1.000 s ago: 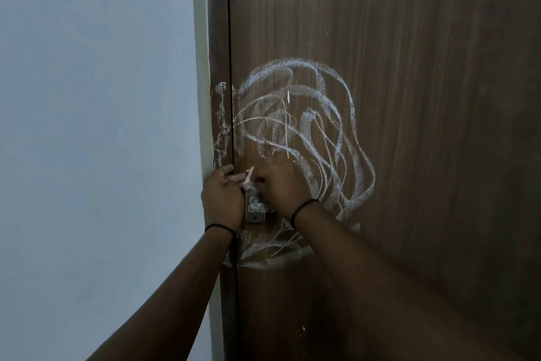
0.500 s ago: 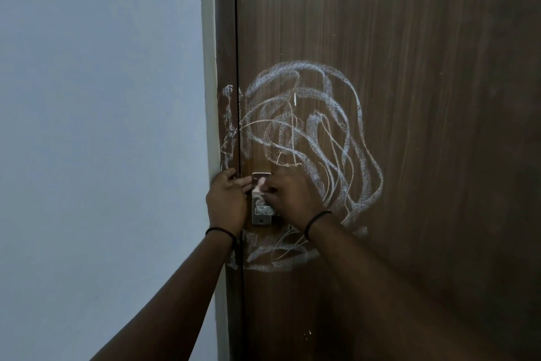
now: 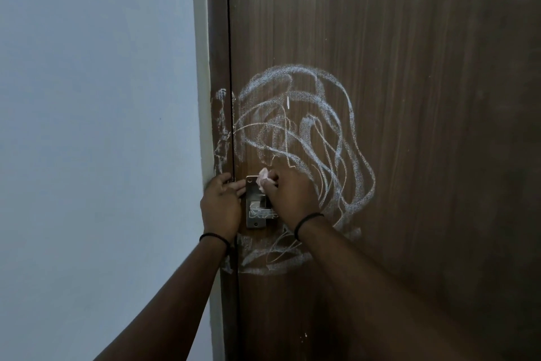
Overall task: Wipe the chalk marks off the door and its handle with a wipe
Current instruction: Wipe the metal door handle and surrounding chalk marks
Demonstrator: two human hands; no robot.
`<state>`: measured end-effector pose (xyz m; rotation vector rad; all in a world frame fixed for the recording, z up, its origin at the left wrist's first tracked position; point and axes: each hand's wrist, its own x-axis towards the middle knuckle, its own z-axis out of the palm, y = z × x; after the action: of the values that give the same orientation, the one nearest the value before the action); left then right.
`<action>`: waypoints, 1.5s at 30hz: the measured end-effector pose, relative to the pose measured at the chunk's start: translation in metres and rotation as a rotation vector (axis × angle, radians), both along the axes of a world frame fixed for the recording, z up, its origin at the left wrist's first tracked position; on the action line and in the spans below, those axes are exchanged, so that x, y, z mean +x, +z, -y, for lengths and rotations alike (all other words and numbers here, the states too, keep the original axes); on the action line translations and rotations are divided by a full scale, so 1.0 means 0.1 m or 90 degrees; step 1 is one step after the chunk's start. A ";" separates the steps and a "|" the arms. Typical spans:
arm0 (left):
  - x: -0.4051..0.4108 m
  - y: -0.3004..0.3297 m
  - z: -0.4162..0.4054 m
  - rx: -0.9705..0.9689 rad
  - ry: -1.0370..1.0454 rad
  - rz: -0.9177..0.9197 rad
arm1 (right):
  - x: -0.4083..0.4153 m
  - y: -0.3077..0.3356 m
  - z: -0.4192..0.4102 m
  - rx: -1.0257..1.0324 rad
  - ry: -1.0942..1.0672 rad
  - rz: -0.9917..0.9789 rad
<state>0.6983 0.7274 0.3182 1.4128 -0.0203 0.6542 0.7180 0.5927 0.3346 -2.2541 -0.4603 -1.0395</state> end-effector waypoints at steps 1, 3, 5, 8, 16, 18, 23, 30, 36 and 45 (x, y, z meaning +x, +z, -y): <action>0.01 -0.01 0.00 0.001 0.001 0.003 | -0.01 -0.01 -0.01 0.003 -0.003 -0.027; 0.00 -0.03 0.00 0.002 0.001 0.001 | -0.04 -0.02 -0.06 0.000 0.019 -0.067; -0.03 -0.02 0.00 0.009 0.004 -0.007 | -0.05 -0.02 -0.08 -0.029 0.055 -0.092; -0.06 -0.01 0.00 0.002 0.003 -0.010 | -0.08 0.01 -0.09 -0.100 0.094 -0.092; -0.11 0.01 0.01 0.006 -0.017 -0.023 | -0.02 0.22 -0.01 -0.260 0.152 -0.184; -0.11 0.01 0.02 0.008 -0.016 -0.024 | -0.01 0.21 0.02 -0.250 0.120 -0.173; -0.10 0.00 0.03 0.005 -0.010 -0.021 | -0.07 -0.03 -0.02 -0.182 0.129 -0.112; -0.07 0.01 0.03 0.013 0.007 -0.016 | -0.11 0.17 0.14 -0.192 0.097 -0.202; -0.09 -0.01 0.02 0.007 0.019 -0.026 | -0.29 0.03 -0.12 -0.236 0.141 -0.099; -0.05 0.05 0.05 0.039 0.029 -0.029 | -0.22 0.17 0.41 -0.146 0.049 -0.261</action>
<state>0.6937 0.7224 0.3230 1.4899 0.0283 0.6641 0.6963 0.5517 0.3517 -2.5443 -0.5024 -0.4832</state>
